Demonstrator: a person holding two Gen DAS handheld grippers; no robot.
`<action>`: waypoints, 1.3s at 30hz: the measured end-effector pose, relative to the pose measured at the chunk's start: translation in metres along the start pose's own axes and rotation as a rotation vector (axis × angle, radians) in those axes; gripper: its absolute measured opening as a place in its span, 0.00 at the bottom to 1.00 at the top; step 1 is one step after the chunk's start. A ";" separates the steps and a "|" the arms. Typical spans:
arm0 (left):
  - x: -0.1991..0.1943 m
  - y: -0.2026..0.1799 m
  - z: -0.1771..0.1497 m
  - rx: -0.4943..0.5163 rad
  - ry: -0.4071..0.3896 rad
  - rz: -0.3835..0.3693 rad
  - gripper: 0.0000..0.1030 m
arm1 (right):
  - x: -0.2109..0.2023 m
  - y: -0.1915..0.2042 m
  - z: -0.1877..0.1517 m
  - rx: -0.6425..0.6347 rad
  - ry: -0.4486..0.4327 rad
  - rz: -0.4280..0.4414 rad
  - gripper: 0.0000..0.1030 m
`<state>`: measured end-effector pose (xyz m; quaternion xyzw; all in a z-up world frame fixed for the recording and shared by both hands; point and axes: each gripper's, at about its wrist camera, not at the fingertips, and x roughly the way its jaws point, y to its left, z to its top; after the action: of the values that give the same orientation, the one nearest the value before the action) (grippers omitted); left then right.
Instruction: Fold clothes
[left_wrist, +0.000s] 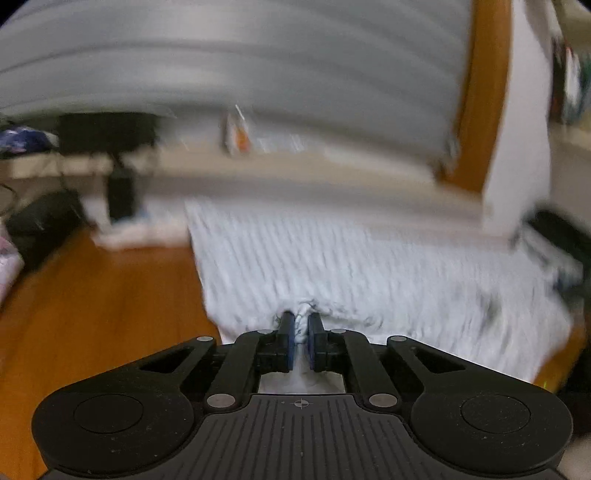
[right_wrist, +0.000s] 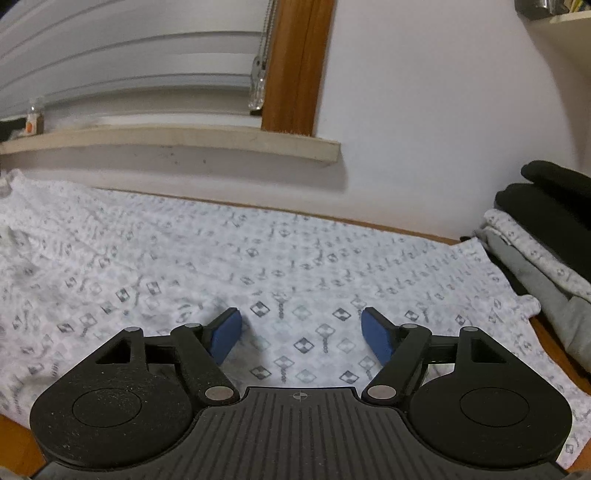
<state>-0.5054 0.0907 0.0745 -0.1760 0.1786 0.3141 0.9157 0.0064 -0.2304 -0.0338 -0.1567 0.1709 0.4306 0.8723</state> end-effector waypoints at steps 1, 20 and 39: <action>-0.002 0.004 0.004 -0.022 -0.002 0.002 0.12 | -0.002 0.002 0.002 -0.003 -0.005 0.002 0.69; -0.061 0.010 -0.068 -0.088 0.072 0.047 0.67 | -0.004 0.242 0.080 -0.319 -0.040 0.582 0.69; -0.098 -0.009 -0.096 -0.038 0.042 0.070 0.70 | 0.022 0.409 0.135 -0.333 0.023 0.880 0.07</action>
<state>-0.5932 -0.0080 0.0354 -0.1934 0.1981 0.3455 0.8966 -0.2882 0.0796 0.0256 -0.2120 0.1595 0.7792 0.5679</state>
